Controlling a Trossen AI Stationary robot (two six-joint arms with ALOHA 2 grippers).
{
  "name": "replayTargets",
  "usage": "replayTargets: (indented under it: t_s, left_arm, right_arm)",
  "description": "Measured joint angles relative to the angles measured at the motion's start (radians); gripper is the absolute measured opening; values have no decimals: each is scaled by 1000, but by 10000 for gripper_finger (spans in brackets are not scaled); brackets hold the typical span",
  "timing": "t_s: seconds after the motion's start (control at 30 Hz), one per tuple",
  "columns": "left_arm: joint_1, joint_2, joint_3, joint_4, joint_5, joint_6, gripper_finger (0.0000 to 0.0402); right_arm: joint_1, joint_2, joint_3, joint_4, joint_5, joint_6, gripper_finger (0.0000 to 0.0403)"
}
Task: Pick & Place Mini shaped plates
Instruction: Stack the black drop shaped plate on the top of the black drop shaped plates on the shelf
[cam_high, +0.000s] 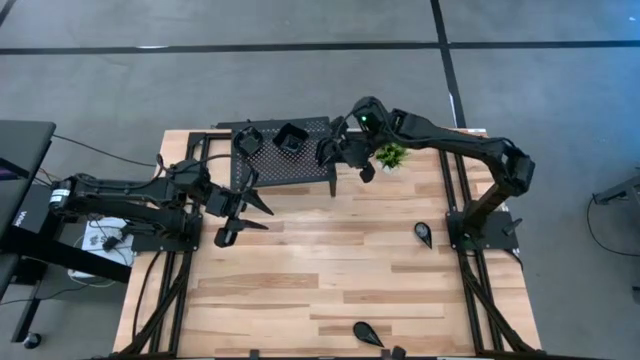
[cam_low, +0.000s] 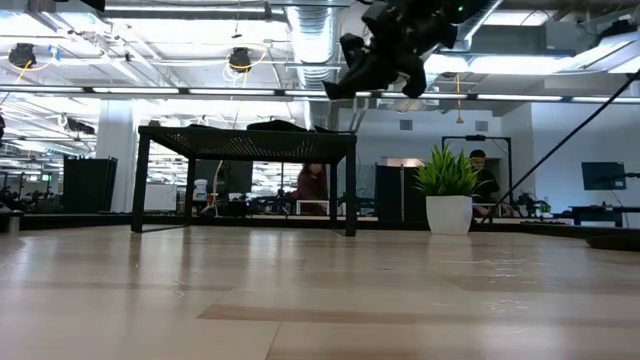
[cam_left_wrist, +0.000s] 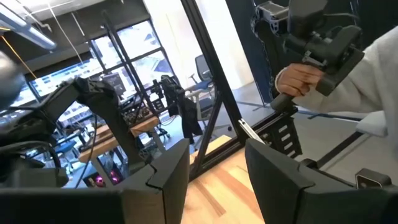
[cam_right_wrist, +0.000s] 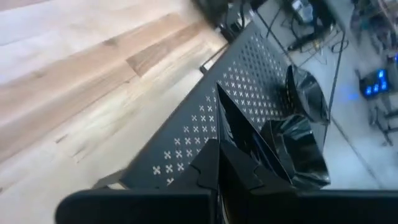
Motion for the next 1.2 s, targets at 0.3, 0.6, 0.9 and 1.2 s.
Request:
replayTargets:
  t_s: [0.3, 0.6, 0.9, 1.2]
  left_arm:
    - [0, 0, 0, -4, -4, 0, 159]
    - [0, 1, 0, -5, -4, 1, 159]
    - [0, 1, 0, -9, -4, 1, 159]
    - [0, 1, 0, -12, -4, 1, 159]
  right_arm:
    - [-83, 122, 0, 70, -14, -21, 0]
    - [-95, 145, 1, 121, -31, 24, 0]
    - [-93, 145, 1, 129, -24, 176, 26]
    - [-80, 142, 1, 148, -16, 179, 60]
